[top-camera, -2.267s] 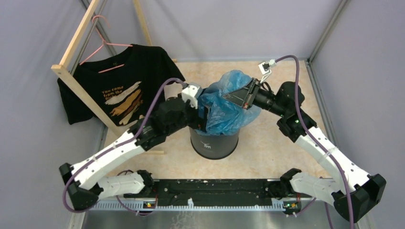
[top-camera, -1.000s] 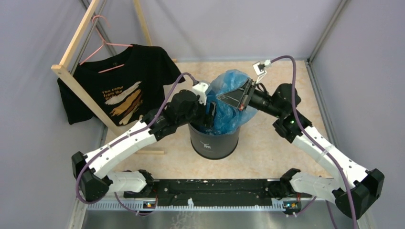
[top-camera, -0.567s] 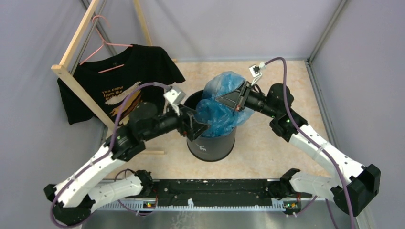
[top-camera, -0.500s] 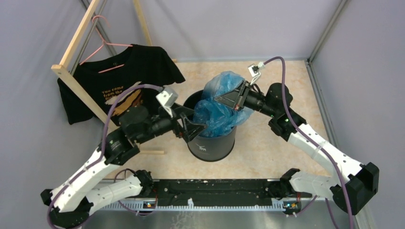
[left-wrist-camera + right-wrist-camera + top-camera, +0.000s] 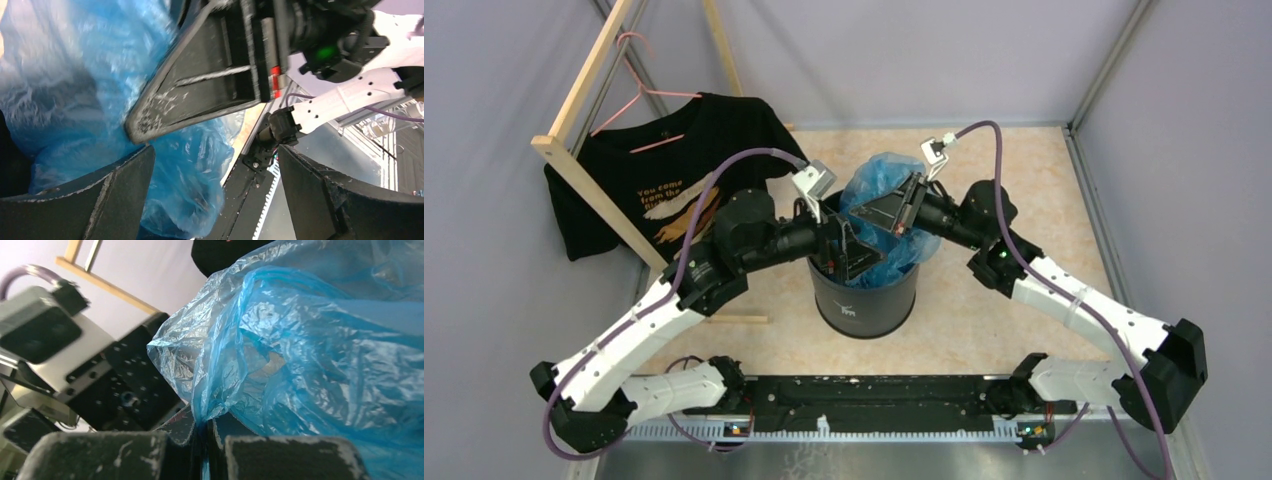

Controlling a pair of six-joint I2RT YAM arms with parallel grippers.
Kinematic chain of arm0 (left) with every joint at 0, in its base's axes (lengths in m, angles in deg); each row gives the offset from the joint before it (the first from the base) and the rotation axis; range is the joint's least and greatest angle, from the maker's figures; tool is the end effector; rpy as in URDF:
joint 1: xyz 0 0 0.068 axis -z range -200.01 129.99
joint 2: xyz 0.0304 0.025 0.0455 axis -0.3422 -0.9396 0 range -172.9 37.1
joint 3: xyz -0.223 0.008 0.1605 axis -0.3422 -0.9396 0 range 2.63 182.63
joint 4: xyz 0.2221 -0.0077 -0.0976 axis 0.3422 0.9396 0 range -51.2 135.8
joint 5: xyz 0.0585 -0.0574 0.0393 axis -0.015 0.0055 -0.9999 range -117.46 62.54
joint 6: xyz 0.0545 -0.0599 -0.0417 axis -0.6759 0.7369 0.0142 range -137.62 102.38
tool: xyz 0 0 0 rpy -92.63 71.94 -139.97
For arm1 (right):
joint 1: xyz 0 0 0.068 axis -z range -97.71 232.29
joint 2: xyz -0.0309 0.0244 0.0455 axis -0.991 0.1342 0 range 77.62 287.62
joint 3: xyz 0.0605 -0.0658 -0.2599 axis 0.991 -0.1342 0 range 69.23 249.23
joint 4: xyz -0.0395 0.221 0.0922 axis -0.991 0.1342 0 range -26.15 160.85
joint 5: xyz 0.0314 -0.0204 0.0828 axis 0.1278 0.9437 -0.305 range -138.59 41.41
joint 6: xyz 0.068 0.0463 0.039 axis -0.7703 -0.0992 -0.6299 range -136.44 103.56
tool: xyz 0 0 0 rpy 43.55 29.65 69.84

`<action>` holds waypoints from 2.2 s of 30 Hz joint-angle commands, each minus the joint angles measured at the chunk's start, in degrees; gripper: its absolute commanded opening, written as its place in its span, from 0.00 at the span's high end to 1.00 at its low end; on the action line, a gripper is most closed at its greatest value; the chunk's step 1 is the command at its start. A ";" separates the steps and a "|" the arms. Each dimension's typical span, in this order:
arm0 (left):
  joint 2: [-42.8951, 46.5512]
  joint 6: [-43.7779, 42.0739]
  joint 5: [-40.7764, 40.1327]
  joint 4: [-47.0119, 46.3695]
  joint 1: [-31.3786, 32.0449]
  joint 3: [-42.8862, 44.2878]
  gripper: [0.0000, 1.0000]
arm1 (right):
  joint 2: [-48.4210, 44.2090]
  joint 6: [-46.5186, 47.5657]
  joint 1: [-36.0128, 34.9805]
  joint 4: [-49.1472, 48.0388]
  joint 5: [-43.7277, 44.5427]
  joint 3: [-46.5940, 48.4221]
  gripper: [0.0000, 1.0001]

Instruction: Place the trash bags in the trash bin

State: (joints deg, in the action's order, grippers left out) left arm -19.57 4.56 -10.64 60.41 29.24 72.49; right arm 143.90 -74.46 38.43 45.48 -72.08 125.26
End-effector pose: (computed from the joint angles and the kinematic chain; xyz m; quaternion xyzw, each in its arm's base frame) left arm 0.1318 -0.1893 0.4233 0.2682 0.7057 -0.4672 0.4602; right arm 0.1882 0.2260 0.3972 -0.0735 0.6556 0.6583 0.3626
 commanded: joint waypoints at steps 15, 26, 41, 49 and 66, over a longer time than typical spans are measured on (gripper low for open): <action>-0.41 4.80 -15.54 2.15 -0.12 1.48 0.47 | -2.12 -7.61 -8.26 -16.49 12.22 -2.13 1.00; 3.00 0.15 -18.94 7.58 -0.12 2.67 1.00 | -11.63 8.78 -8.26 11.39 16.21 -1.85 0.43; 7.54 -2.35 -17.15 15.90 -0.12 6.63 1.00 | -21.15 34.74 -8.27 41.57 38.41 12.78 0.18; 5.84 -2.66 -15.25 16.43 -0.12 9.83 1.00 | -4.70 38.15 -8.01 36.26 29.52 20.93 0.29; 2.97 1.89 -14.17 14.75 -0.12 4.61 1.00 | 5.38 30.77 -8.09 27.69 23.25 6.23 0.73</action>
State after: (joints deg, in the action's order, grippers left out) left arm -15.72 4.69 -25.83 76.54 29.24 79.22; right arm 148.12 -45.02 30.69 73.57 -52.43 129.61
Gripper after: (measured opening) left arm 0.006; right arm 0.273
